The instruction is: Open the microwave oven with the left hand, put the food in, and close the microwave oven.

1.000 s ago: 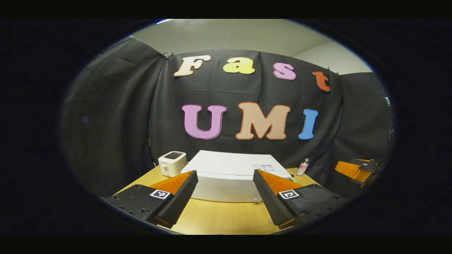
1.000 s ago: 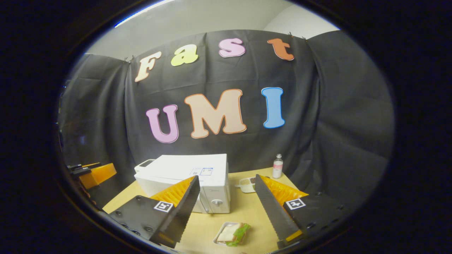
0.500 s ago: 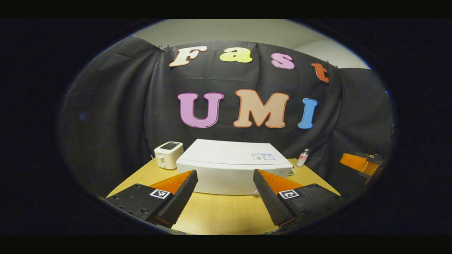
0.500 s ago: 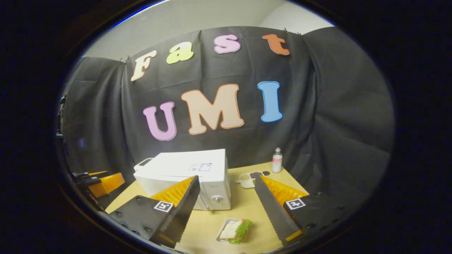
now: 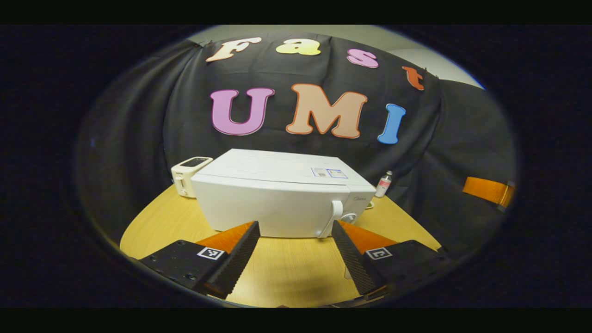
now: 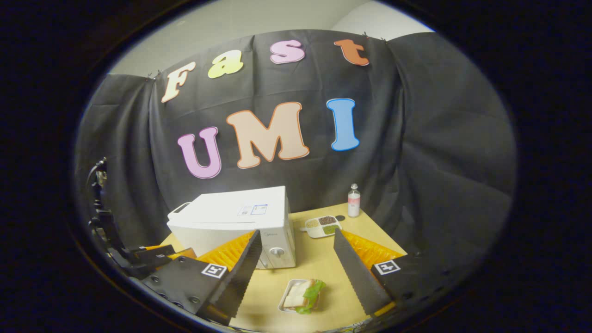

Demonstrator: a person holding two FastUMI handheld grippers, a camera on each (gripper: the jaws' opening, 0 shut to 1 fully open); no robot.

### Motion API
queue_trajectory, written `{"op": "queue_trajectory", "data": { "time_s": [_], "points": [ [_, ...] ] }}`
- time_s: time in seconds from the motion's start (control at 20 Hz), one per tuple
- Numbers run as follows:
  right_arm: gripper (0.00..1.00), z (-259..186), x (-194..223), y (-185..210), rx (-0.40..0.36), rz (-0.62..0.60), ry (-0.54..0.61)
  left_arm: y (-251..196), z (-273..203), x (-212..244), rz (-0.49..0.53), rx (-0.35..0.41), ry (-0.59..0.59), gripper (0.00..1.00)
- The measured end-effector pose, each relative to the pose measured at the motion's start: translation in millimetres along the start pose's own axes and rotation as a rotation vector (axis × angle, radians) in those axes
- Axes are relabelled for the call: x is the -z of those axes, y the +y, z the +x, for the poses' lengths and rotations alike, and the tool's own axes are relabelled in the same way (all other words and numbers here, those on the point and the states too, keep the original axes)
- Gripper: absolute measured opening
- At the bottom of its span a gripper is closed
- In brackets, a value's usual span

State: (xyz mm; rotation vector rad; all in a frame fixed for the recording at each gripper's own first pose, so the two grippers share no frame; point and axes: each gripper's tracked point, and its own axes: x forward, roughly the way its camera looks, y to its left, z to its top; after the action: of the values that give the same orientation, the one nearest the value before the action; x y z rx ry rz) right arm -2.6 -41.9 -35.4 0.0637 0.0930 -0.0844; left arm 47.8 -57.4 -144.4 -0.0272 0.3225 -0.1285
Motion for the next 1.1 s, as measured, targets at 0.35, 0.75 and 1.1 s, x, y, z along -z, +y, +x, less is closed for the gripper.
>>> {"op": "queue_trajectory", "data": {
  "time_s": [0.35,0.75,1.1],
  "points": [
    [0.99,3,7,-34,0.088,0.004,0.001,-14,55,46,0.011,0.017,0.122,0.82],
    [0.99,7,8,-62,0.119,-0.024,0.010,-51,113,79,0.008,0.073,0.213,0.77],
    [0.99,14,-1,-94,0.160,-0.011,0.002,-65,153,95,0.038,0.062,0.270,0.77]
  ]
}}
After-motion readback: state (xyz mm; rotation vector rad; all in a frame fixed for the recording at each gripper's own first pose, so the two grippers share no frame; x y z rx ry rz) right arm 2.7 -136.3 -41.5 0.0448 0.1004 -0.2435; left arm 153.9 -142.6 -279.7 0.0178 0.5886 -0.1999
